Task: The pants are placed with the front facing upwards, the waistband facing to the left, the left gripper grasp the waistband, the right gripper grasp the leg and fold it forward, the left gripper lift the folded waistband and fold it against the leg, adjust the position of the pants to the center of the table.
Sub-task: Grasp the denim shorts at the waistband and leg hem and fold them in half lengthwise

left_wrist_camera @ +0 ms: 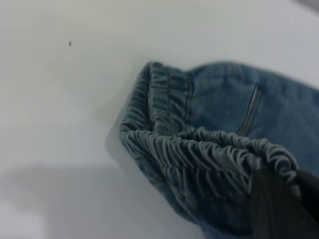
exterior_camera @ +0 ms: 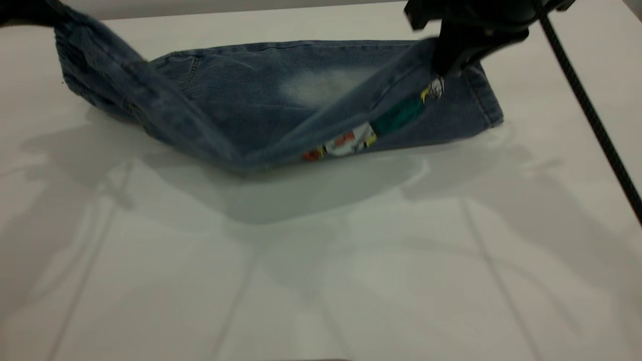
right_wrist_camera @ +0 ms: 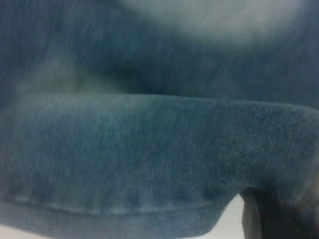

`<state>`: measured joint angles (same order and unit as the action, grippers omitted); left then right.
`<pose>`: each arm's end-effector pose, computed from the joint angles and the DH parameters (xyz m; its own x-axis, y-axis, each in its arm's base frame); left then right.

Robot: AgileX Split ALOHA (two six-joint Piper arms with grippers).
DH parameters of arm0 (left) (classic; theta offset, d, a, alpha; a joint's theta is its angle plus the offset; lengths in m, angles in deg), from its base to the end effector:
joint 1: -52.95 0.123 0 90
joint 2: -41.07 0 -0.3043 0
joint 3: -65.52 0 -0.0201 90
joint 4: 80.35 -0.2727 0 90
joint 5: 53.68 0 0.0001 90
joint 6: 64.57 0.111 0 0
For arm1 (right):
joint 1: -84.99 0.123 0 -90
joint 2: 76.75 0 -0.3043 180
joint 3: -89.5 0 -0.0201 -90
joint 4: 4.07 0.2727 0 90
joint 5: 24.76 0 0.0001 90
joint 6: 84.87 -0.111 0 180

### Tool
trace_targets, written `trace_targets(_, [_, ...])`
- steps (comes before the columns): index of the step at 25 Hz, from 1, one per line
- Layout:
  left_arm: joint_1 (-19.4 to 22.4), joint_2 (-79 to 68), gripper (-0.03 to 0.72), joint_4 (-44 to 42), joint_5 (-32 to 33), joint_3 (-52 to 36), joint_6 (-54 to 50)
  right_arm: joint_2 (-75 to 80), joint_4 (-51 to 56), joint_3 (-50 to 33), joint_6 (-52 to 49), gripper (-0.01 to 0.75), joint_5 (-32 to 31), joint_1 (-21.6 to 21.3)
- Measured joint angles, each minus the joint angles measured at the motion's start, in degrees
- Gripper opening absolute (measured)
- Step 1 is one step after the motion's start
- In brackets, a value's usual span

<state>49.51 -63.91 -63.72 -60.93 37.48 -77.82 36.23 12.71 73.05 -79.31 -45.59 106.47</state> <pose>0.3809 -0.0189 0.1802 -0.5255 -0.4653 -0.7123 -0.2649 0.8851 -0.3827 0.3664 0.1565 0.1503 -0.8617 -0.1502 -0.4847 -0.2647 0.9480 0.1769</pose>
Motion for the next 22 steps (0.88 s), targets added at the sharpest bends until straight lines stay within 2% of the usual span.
trace_targets(11, [-0.10, -6.19, 0.040, 0.21, -14.90, 0.00, -16.56, 0.00, 1.00, 0.00, 0.00, 0.029, 16.62, -1.24])
trace_targets(17, [-0.17, -12.09, 0.040, -0.06, -30.15, 0.00, -27.60, 3.02, 4.75, 0.12, -0.05, 0.029, 25.38, -1.29])
trace_targets(22, [-0.17, -18.44, 0.040, -2.26, -43.11, 0.13, -33.61, 7.86, 6.04, 0.18, -0.11, 0.029, 30.06, -1.29])
